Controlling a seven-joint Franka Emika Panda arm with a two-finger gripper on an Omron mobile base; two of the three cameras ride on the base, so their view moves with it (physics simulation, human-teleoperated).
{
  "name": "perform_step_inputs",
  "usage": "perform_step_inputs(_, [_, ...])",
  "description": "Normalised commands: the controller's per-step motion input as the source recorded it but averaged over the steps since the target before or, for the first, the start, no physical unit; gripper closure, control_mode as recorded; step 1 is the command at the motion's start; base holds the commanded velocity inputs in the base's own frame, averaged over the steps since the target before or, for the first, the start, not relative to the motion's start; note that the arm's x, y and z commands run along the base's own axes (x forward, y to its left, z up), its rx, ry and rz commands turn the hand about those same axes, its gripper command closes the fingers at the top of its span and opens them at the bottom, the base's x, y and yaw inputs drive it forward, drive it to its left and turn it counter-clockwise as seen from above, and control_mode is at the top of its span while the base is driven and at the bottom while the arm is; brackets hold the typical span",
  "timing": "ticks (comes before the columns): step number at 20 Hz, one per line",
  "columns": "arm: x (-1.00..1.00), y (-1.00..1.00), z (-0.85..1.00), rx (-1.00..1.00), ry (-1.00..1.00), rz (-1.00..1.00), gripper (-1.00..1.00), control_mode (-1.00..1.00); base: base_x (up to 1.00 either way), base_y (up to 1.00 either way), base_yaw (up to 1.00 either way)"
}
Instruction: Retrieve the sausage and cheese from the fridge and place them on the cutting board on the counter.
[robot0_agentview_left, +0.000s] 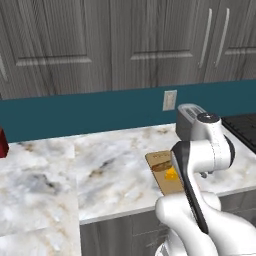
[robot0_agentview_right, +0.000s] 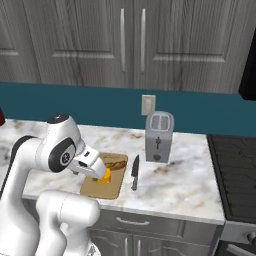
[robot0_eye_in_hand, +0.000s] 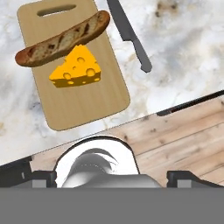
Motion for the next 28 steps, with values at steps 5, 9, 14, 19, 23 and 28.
perform_step_inputs(5, [0.0,0.0,0.0,0.0,0.0,0.0,-1.0,1.0,-0.57,-0.37,-0.02])
perform_step_inputs(9, [0.0,0.0,0.0,0.0,0.0,0.0,-1.0,1.0,-0.18,-0.5,-0.28])
perform_step_inputs(14, [0.0,0.0,0.0,0.0,0.0,0.0,-1.0,1.0,0.05,-0.42,-0.59])
perform_step_inputs(19, [0.0,0.0,0.0,0.0,0.0,0.0,-1.0,1.0,0.06,-0.31,-0.68])
perform_step_inputs(23, [0.0,0.0,0.0,0.0,0.0,0.0,-1.0,1.0,0.06,-0.32,-0.66])
perform_step_inputs(28, [0.0,0.0,0.0,0.0,0.0,0.0,-1.0,1.0,0.12,-0.41,-0.55])
